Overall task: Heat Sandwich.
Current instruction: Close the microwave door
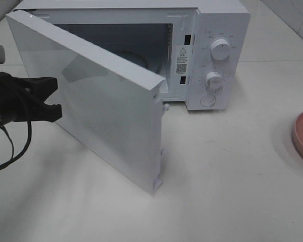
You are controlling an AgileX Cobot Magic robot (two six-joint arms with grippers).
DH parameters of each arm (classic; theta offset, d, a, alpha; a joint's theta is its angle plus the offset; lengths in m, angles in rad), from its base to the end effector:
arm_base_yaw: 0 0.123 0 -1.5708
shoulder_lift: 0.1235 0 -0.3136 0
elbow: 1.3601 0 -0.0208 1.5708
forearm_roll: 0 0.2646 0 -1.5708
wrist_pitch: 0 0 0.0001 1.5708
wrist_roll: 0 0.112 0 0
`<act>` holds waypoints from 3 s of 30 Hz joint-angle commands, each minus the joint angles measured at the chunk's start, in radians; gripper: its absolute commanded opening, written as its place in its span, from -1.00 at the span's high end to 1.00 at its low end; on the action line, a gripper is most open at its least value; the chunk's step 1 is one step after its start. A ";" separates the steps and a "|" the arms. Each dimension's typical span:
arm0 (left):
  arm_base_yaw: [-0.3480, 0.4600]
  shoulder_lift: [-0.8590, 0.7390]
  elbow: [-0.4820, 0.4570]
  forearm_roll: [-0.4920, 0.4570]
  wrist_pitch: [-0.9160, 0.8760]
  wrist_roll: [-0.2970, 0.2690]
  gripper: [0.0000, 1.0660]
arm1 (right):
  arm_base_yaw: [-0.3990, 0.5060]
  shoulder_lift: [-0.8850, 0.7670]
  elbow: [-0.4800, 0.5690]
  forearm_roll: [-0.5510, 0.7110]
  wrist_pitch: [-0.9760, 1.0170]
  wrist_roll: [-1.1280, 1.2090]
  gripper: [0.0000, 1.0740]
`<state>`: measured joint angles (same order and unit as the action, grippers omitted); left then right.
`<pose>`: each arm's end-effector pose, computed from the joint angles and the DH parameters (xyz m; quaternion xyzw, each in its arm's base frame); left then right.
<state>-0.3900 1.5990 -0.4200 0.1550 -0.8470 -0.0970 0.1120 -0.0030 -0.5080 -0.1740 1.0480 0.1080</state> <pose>0.2684 -0.1243 0.1801 0.1900 0.7663 -0.1617 0.5921 -0.0025 -0.0172 0.2793 0.0016 0.8438 -0.0282 0.5359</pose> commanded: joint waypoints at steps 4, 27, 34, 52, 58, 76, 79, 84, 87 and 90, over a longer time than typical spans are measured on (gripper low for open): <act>-0.109 0.028 -0.066 -0.182 0.014 0.097 1.00 | -0.008 -0.026 0.003 0.002 -0.008 0.002 -0.40; -0.308 0.230 -0.414 -0.250 0.120 0.113 1.00 | -0.008 -0.026 0.003 0.002 -0.008 0.002 -0.40; -0.316 0.301 -0.546 -0.251 0.192 0.105 1.00 | -0.008 -0.026 0.003 0.002 -0.008 0.002 -0.40; -0.316 0.432 -0.764 -0.253 0.226 0.083 1.00 | -0.008 -0.026 0.003 0.002 -0.008 0.002 -0.40; -0.316 0.463 -0.809 -0.265 0.240 0.083 1.00 | -0.008 -0.026 0.003 0.002 -0.008 0.002 -0.40; -0.298 0.502 -0.890 -0.281 0.276 0.086 1.00 | -0.008 -0.026 0.003 0.002 -0.008 0.002 -0.40; -0.298 0.502 -0.890 -0.280 0.275 0.086 1.00 | -0.008 -0.026 0.003 0.002 -0.008 0.002 -0.40; -0.299 0.500 -0.888 -0.280 0.276 0.086 1.00 | -0.008 -0.026 0.003 0.002 -0.008 0.002 -0.40; -0.299 0.490 -0.887 -0.278 0.308 0.086 1.00 | -0.008 -0.026 0.003 0.002 -0.008 0.002 -0.40; -0.299 0.483 -0.887 -0.278 0.334 0.086 1.00 | -0.008 -0.026 0.003 0.002 -0.008 0.002 -0.40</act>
<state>-0.7240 2.0920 -1.2850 -0.0360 -0.5020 0.0000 0.1120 -0.0030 -0.5080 -0.1740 1.0480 0.1080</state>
